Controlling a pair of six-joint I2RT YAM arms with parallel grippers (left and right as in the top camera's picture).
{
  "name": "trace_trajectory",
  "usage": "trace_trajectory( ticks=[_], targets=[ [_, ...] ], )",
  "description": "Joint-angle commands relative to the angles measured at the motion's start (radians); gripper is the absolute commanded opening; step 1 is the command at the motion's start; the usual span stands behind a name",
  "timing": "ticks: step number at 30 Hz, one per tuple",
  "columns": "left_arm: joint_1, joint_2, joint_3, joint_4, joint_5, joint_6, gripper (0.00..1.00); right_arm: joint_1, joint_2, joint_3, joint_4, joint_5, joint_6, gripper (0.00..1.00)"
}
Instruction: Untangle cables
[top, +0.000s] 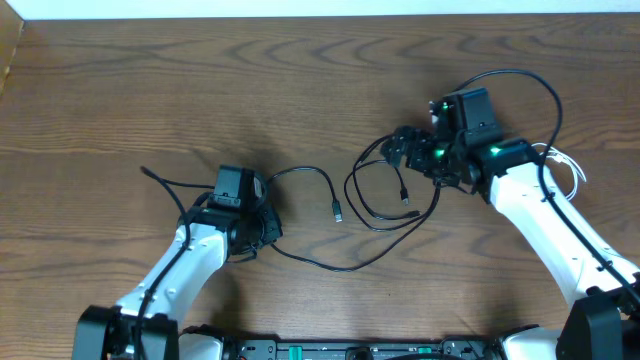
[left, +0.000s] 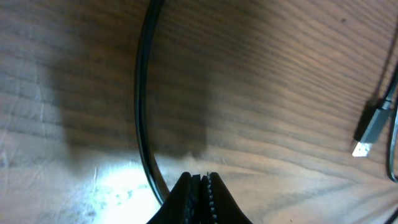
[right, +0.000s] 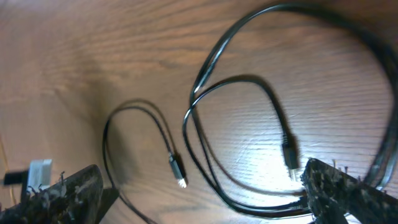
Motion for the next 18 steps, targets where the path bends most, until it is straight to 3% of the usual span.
trace_trajectory(
  ticks=[1, 3, 4, 7, 10, 13, 18],
  targets=[
    [-0.002, 0.034, -0.009, 0.006, -0.014, 0.006, 0.08, 0.016, 0.001, 0.003, -0.003, -0.014, -0.027, 0.92],
    [-0.002, 0.048, -0.009, 0.013, -0.014, 0.006, 0.08, 0.016, 0.004, 0.001, -0.006, -0.01, -0.027, 0.63],
    [-0.002, 0.055, -0.009, 0.016, -0.014, 0.006, 0.08, 0.018, 0.005, -0.003, -0.007, -0.008, -0.027, 0.55],
    [-0.002, 0.075, -0.009, 0.02, -0.014, 0.006, 0.08, 0.035, 0.007, -0.024, -0.006, 0.017, -0.027, 0.45],
    [-0.002, 0.09, -0.009, 0.023, -0.014, 0.005, 0.08, 0.068, 0.008, -0.06, 0.001, 0.069, -0.026, 0.29],
    [-0.002, 0.096, -0.009, 0.032, -0.014, 0.002, 0.08, 0.1, 0.008, -0.093, 0.012, 0.112, -0.026, 0.25],
    [-0.002, 0.096, -0.01, 0.034, -0.016, 0.003, 0.08, 0.152, 0.008, -0.158, 0.094, 0.193, -0.022, 0.29]
  ],
)
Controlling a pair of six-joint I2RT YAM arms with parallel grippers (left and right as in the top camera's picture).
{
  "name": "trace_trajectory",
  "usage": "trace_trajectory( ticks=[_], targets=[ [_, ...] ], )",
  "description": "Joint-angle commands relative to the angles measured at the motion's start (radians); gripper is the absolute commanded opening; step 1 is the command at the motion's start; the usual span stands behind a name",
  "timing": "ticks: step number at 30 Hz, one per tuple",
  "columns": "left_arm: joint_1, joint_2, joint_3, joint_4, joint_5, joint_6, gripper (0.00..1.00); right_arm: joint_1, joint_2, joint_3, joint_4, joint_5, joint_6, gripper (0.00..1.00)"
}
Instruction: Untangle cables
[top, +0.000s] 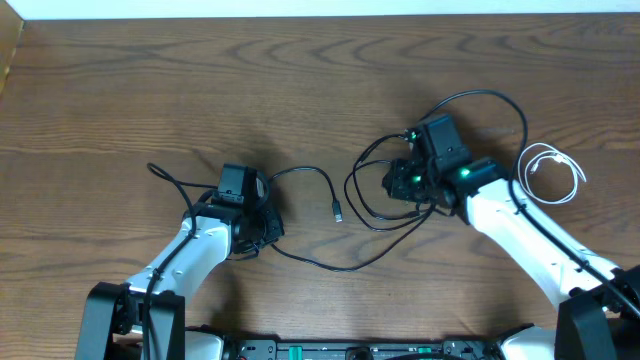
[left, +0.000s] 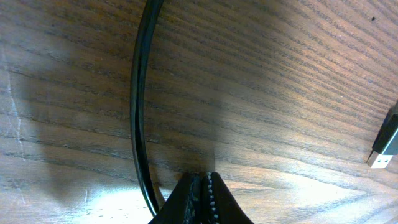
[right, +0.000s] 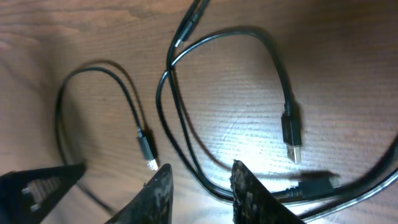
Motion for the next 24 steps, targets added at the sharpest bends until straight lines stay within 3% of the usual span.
trace_trajectory(
  ticks=[1, 4, 6, 24],
  targets=[
    [-0.003, 0.029, -0.011, -0.004, -0.024, 0.003, 0.09, 0.037, 0.006, -0.048, 0.056, 0.093, -0.005, 0.3],
    [-0.002, 0.029, -0.013, -0.003, -0.024, 0.003, 0.25, 0.066, 0.006, -0.101, 0.151, 0.111, -0.005, 0.33],
    [-0.002, 0.029, -0.015, -0.003, -0.024, 0.003, 0.29, 0.079, 0.006, -0.129, 0.196, 0.112, -0.005, 0.33],
    [-0.003, 0.029, -0.024, -0.003, -0.068, -0.01, 0.36, 0.166, 0.006, -0.253, 0.407, 0.219, 0.048, 0.29]
  ],
)
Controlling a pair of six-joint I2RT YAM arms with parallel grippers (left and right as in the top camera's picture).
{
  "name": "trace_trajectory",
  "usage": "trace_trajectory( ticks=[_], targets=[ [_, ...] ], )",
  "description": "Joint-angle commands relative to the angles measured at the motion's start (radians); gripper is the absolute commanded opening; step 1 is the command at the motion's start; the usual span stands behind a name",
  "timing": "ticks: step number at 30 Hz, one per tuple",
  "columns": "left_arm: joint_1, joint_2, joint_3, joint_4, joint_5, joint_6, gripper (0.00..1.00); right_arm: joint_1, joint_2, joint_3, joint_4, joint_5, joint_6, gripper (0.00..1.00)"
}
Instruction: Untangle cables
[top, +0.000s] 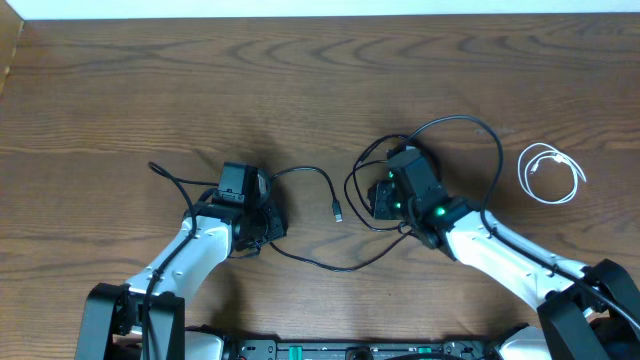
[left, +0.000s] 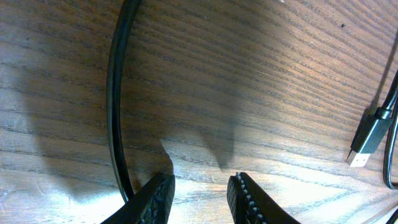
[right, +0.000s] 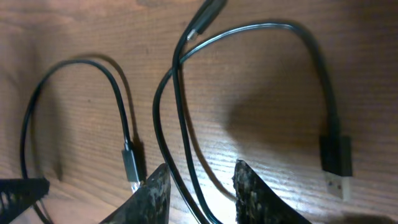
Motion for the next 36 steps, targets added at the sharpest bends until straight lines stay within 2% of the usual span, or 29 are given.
trace_trajectory(
  ticks=[1, 6, 7, 9, 12, 16, 21, 27, 29, 32, 36],
  targets=[
    [0.0, 0.031, -0.03, -0.018, -0.088, -0.006, 0.36, 0.026, 0.006, -0.023, 0.032, 0.06, 0.014, 0.27],
    [0.0, 0.031, -0.033, -0.003, -0.088, -0.01, 0.36, 0.037, 0.007, -0.024, 0.047, 0.06, 0.054, 0.22],
    [0.0, 0.031, -0.035, 0.003, -0.088, -0.01, 0.36, 0.039, 0.007, -0.024, 0.047, 0.06, 0.079, 0.22],
    [0.0, 0.031, -0.039, 0.008, -0.088, -0.01, 0.36, 0.043, 0.007, -0.024, 0.046, 0.048, 0.132, 0.3],
    [0.0, 0.031, -0.04, 0.01, -0.088, -0.009, 0.36, 0.051, 0.007, -0.024, 0.046, 0.043, 0.163, 0.23],
    [0.0, 0.032, -0.047, 0.011, -0.108, -0.01, 0.36, 0.061, 0.007, -0.024, 0.013, 0.157, 0.161, 0.2],
    [0.0, 0.032, -0.055, 0.018, -0.129, -0.029, 0.37, 0.067, 0.007, -0.035, -0.037, 0.274, 0.161, 0.24],
    [0.0, 0.033, -0.063, 0.048, -0.129, -0.028, 0.37, 0.068, 0.012, -0.083, 0.048, 0.271, 0.162, 0.25],
    [0.0, 0.033, -0.063, 0.049, -0.129, -0.028, 0.37, 0.068, 0.025, -0.089, 0.067, 0.27, 0.162, 0.18],
    [0.0, 0.033, -0.064, 0.052, -0.129, -0.028, 0.37, 0.068, 0.063, -0.089, 0.111, 0.206, 0.162, 0.15],
    [0.0, 0.033, -0.076, 0.072, -0.129, -0.028, 0.37, 0.068, 0.137, -0.089, 0.195, 0.133, 0.161, 0.18]
  ],
)
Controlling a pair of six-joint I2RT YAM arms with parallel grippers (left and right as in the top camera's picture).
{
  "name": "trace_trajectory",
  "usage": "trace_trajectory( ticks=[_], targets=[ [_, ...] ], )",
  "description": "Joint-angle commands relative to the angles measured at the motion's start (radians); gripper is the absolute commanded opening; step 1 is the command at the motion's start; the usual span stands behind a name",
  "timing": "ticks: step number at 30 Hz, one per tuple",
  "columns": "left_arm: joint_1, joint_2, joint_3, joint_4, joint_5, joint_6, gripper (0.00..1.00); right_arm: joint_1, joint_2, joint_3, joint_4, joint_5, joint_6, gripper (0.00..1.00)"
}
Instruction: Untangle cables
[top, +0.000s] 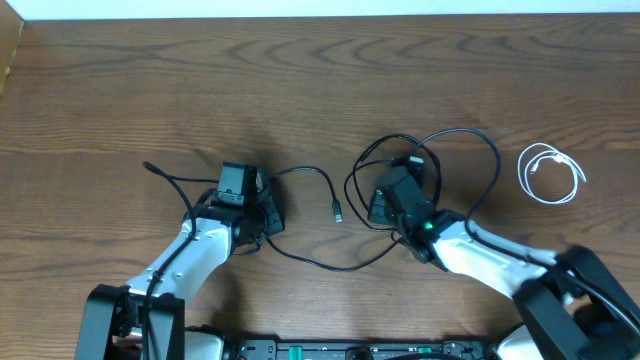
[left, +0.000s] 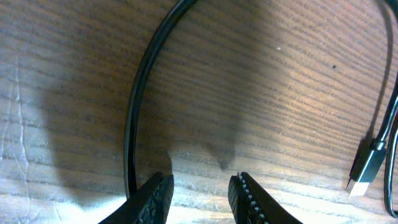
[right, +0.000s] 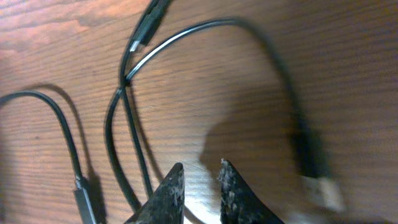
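Several black cables lie on the wooden table. One thin black cable (top: 300, 169) arcs from my left gripper (top: 246, 212) to a USB plug (top: 338, 212). In the left wrist view that gripper (left: 200, 186) is open, and the cable (left: 132, 124) runs just outside its left finger. A tangle of black loops (top: 497, 160) surrounds my right gripper (top: 385, 205). Seen from the right wrist, this gripper (right: 200, 183) stands open by a narrow gap over bare wood, with crossing cables (right: 118, 124) just to its left and a blurred USB plug (right: 314, 168) to its right.
A coiled white cable (top: 550, 172) lies apart at the right. A long black cable (top: 340, 266) sags toward the front edge between the arms. The wooden table (top: 320, 80) stretches behind them.
My right gripper has moved a little left and nearer over the tangle, and its jaws stand closer together. The left gripper is still open beside its cable.
My left gripper was shut with the thin cable beside it while the right one stood wide open at the right of the tangle. The right gripper then sat further left at each moment, uncovering the white coil. The left gripper opened, and now the right jaws have narrowed.
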Motion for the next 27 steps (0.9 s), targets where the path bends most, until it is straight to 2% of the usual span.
trace_trajectory(
  ticks=[1, 15, 16, 20, 23, 24, 27],
  targets=[
    [0.0, 0.038, -0.063, -0.006, -0.07, -0.006, 0.37, 0.009, 0.06, -0.01, 0.024, -0.053, 0.003, 0.18],
    [0.0, 0.038, -0.064, -0.003, -0.071, -0.005, 0.37, 0.008, 0.073, -0.01, 0.037, -0.063, 0.003, 0.13],
    [0.0, 0.038, -0.064, -0.003, -0.071, -0.005, 0.36, 0.009, 0.073, -0.01, 0.038, -0.063, 0.012, 0.1],
    [0.0, 0.038, -0.064, 0.006, -0.082, -0.005, 0.28, 0.028, 0.077, -0.01, 0.043, -0.063, 0.148, 0.01],
    [0.0, 0.038, -0.064, 0.017, -0.082, -0.005, 0.19, 0.055, 0.085, -0.01, 0.072, -0.06, 0.151, 0.01],
    [0.0, 0.038, -0.064, 0.02, -0.083, -0.005, 0.1, 0.063, 0.089, -0.01, 0.081, -0.062, 0.154, 0.01],
    [0.001, 0.038, -0.064, 0.027, -0.089, -0.003, 0.08, 0.094, 0.107, -0.01, 0.113, -0.067, 0.187, 0.01]
  ],
)
